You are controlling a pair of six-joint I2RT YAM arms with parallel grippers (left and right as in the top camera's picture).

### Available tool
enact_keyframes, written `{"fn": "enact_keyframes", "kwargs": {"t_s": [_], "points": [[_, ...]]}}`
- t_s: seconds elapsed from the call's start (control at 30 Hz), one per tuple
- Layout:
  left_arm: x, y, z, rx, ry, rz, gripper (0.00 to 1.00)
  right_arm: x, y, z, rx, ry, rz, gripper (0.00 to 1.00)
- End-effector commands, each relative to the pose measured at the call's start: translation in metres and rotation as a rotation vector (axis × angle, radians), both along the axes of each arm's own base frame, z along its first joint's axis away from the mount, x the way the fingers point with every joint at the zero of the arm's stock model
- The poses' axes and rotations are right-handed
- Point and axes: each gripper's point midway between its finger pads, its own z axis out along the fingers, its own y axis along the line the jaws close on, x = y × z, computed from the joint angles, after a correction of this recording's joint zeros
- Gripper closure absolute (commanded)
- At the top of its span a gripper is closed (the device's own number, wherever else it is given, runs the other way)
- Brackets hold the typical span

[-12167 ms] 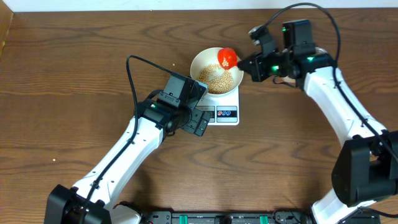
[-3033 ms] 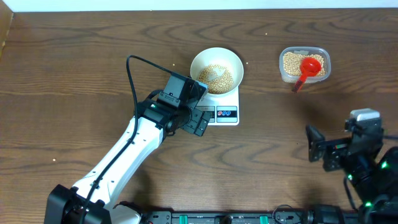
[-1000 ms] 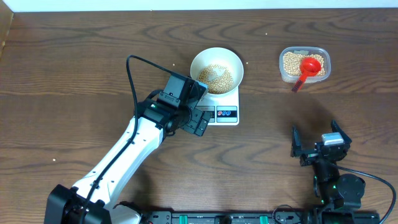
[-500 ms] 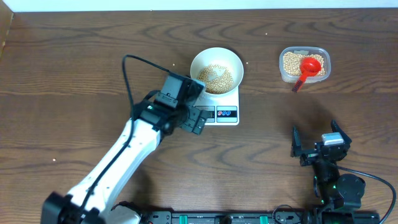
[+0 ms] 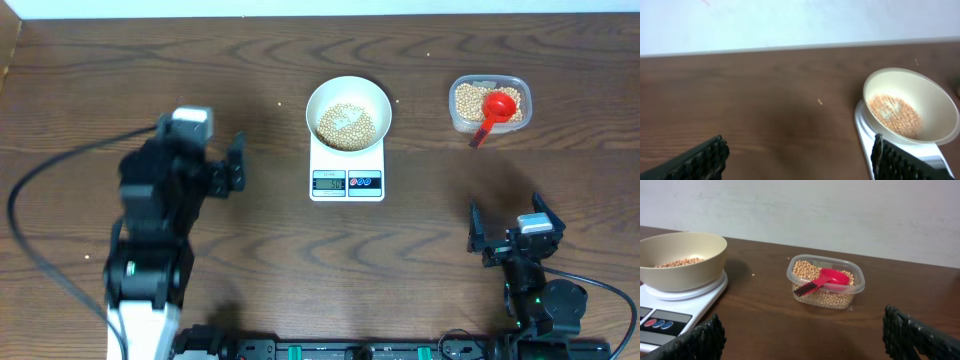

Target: Scoop item into bowl and weigh 50g on scale

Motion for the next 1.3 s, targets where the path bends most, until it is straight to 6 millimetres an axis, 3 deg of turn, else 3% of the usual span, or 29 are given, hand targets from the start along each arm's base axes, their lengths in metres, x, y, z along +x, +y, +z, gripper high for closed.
{"fn": "enact_keyframes", "kwargs": {"t_s": [0.0, 0.13, 0.47, 0.67, 1.27], "points": [[-0.023, 0.015, 0.000, 0.024, -0.100, 0.025, 0.07, 0.000, 0.001, 0.000, 0.004, -0.001, 0.001, 0.01], [-0.042, 0.020, -0.008, 0.078, -0.196, 0.030, 0.07, 0.000, 0.001, 0.000, 0.004, -0.001, 0.001, 0.01], [-0.072, 0.024, -0.057, 0.102, -0.351, 0.053, 0.07, 0.000, 0.001, 0.000, 0.004, -0.001, 0.001, 0.01], [-0.075, 0.024, -0.081, 0.106, -0.387, 0.055, 0.07, 0.000, 0.001, 0.000, 0.004, -0.001, 0.001, 0.01], [-0.078, 0.024, -0.120, 0.135, -0.301, 0.044, 0.07, 0.000, 0.001, 0.000, 0.004, -0.001, 0.001, 0.01]]}}
